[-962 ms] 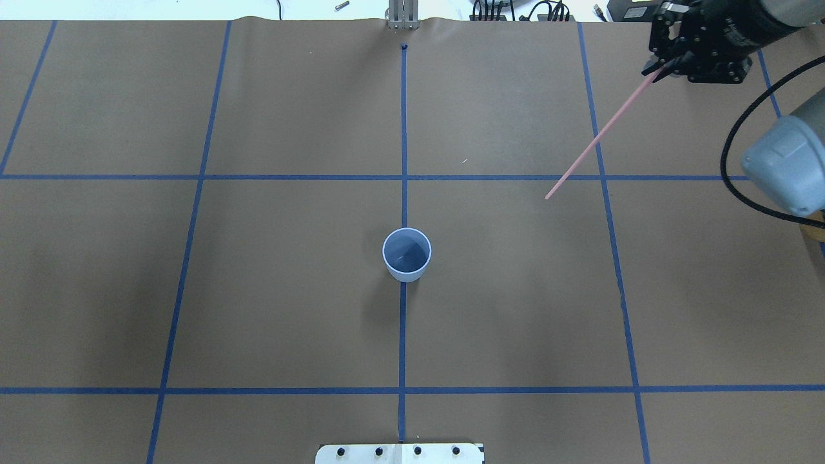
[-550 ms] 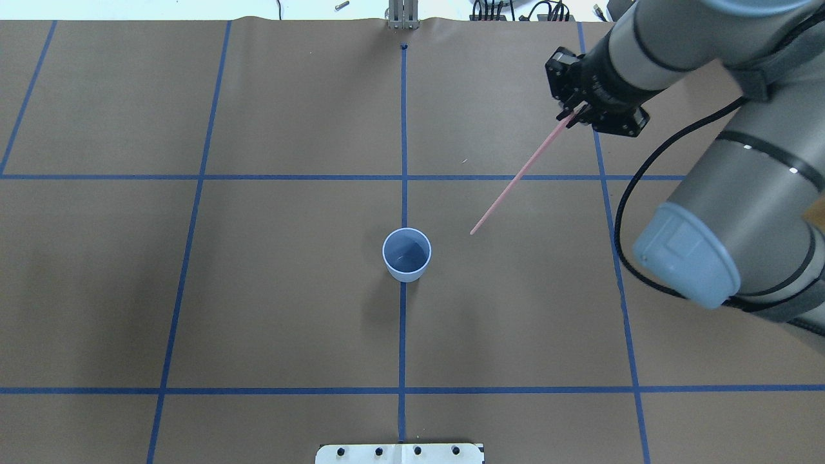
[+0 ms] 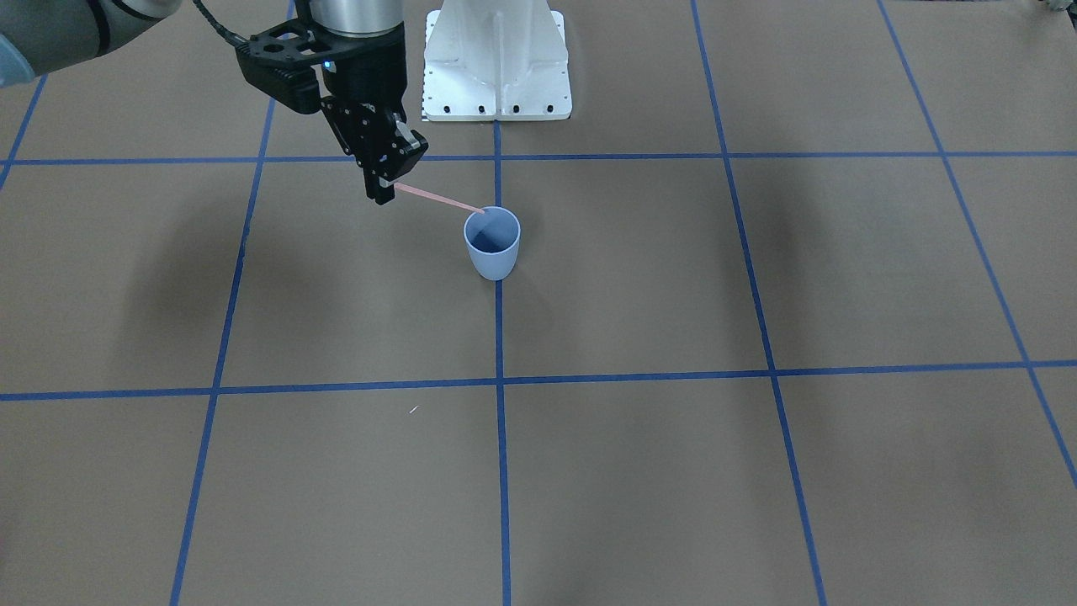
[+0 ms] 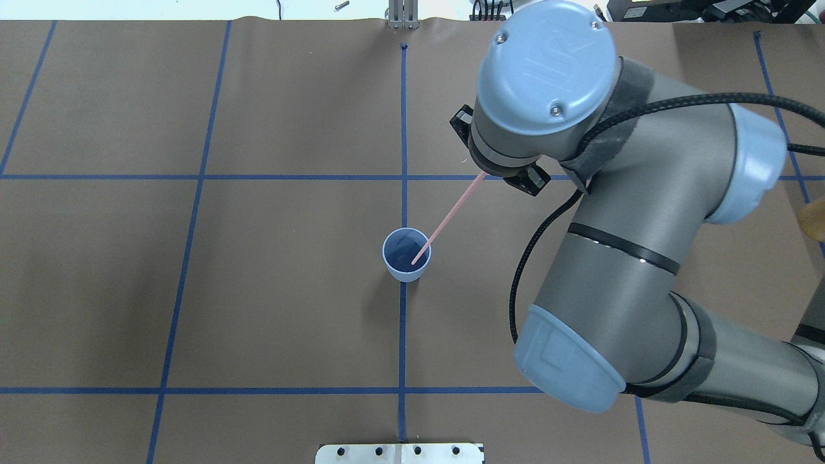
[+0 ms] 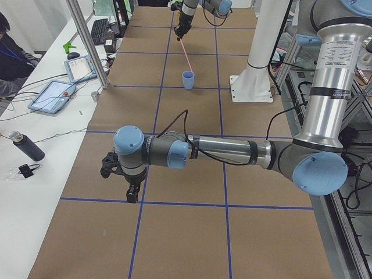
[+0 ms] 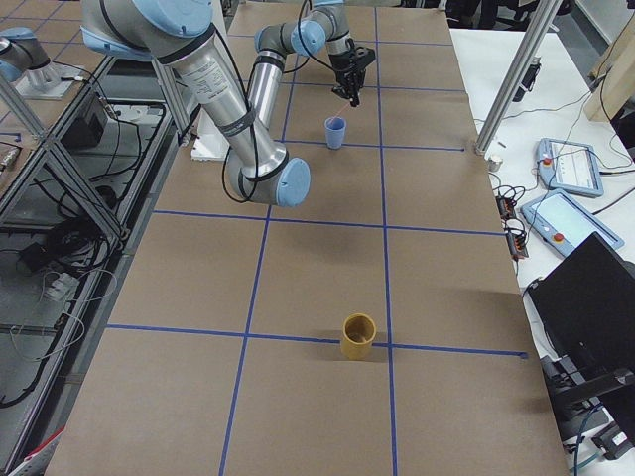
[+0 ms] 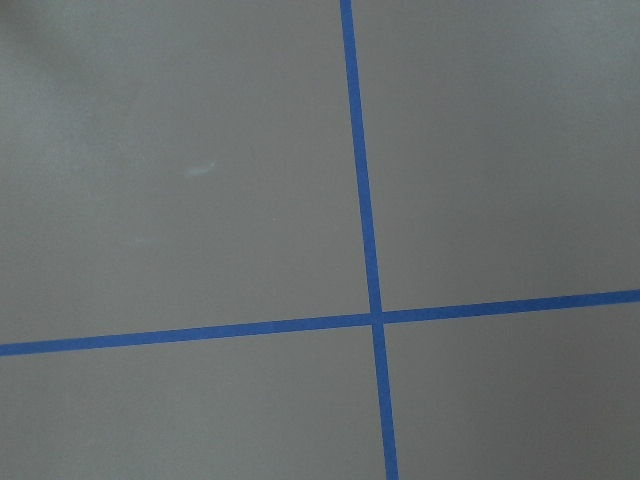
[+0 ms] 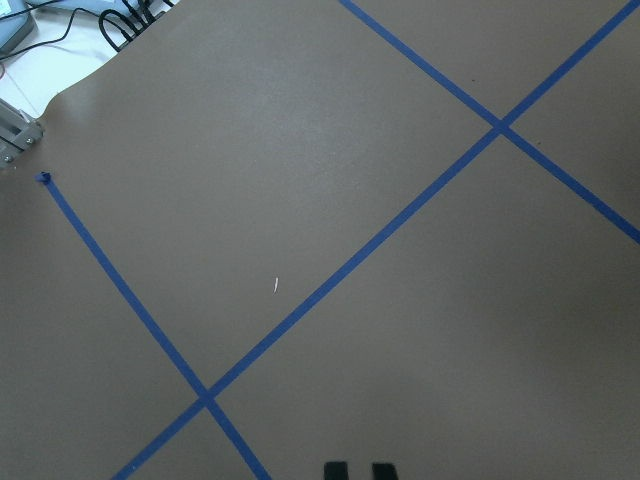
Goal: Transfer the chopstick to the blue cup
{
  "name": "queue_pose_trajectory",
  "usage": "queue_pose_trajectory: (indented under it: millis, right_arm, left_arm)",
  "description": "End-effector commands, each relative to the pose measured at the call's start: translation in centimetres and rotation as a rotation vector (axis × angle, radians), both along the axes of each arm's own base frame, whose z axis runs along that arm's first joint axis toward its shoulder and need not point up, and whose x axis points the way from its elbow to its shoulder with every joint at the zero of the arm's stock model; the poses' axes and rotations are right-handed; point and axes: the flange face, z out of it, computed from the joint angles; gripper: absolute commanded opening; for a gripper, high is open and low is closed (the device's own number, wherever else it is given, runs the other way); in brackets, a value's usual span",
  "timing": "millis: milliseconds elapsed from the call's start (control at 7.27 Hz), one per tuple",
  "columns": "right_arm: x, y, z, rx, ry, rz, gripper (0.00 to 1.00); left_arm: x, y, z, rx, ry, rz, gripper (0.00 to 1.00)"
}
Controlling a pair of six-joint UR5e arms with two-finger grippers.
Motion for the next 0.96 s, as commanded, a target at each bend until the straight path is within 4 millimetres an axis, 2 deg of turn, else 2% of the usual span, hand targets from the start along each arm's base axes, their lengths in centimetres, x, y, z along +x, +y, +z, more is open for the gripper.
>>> queue_pose_trajectory:
  millis: [0,275,412,550,688,825]
  right_arm:
    - [-3.6,1.2,0.4,0.032,0.061,0.002,0.00]
    - [-6.4,2.4,0.9,0.043,0.093,0.005,0.00]
    - [-6.8,2.7,0.7,0.054,0.096,0.006,0.00]
    - [-6.8,2.7,0.5,0.056,0.093,0.007,0.43]
    - [-6.9,2.7,0.5,0.061,0.098,-0.002,0.99]
    - [-6.3,2.4,-0.1,0.085,0.098,-0.024,1.00]
  left_arm:
    - [0.0,0.0,0.1,-0.002,0.000,0.000,0.99]
    - [0.0,0.0,0.2,-0.003,0.000,0.000,0.99]
    - [0.0,0.0,0.3,-0.005,-0.001,0.000,0.99]
    - [0.0,0.0,0.2,-0.004,-0.001,-0.001,0.99]
    - [0.0,0.0,0.2,-0.003,-0.001,0.000,0.99]
    - [0.0,0.0,0.2,-0.003,-0.001,0.000,0.99]
